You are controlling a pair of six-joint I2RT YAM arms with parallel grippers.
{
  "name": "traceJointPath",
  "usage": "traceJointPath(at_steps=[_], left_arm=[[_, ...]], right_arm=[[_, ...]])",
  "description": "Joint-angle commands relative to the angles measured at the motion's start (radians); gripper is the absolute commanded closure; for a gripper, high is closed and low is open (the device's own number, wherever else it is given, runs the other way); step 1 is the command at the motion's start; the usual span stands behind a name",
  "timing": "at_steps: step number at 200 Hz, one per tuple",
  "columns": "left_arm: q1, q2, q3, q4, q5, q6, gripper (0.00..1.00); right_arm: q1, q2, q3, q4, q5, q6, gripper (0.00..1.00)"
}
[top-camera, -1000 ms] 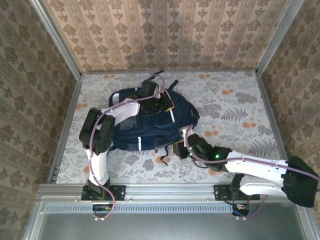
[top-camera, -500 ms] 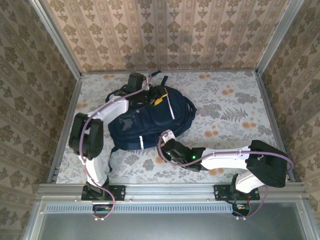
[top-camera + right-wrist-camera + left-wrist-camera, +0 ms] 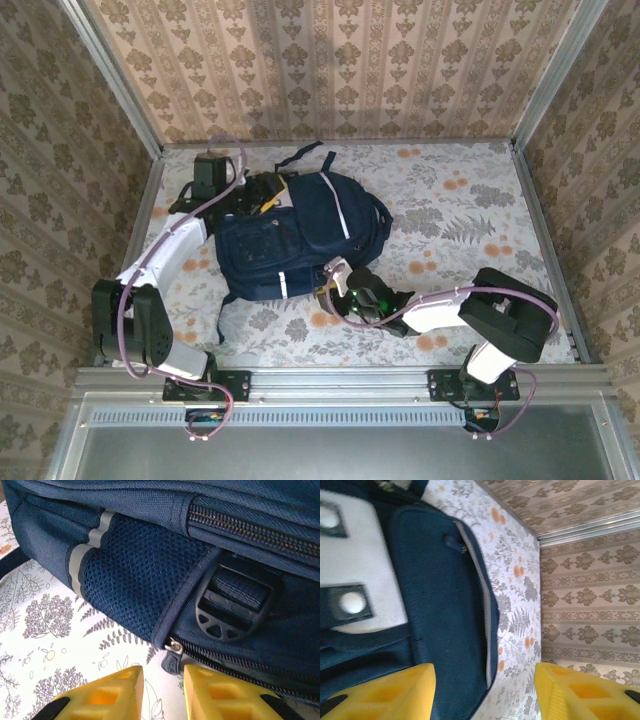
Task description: Pack the student bag
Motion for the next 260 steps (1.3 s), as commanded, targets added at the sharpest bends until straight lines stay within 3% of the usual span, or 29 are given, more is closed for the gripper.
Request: traceJointPath(at_steps=[1,97,143,190,233,260], left_arm=[[0.028,-0.008,-0.026,0.016,0.063,0.036,0.45],[0.078,0.006,-0.088,0.133,0.13,-0.043,0.46],[0.094,-0.004,-0.097,0.14,0.132,-0.051,0.46],[0.108,-0.001,-0.113,0.161,0.137,-0.061,0.46],[0.112,0.006,-0.113,0.174,0.143,-0.064,0.46],[0.115,0.007,-0.117,0.173,0.145,-0.061,0.46]], right_arm=[[0.0,0.047,0.034,0.019,-0.044,0.025,0.71],[0.018,0.092,0.084,-0.067,-0.045,0.055,0.69],[0.014,0.019,0.093,-0.159,-0.065,0.084,0.65],[-0.019,0.001,-0.02,0.029,-0.103,0.052,0.61],[-0.033,0.191,-0.064,0.347,-0.152,-0.042,0.58],[-0.031,0.263,-0.038,0.378,-0.146,-0.011,0.59]])
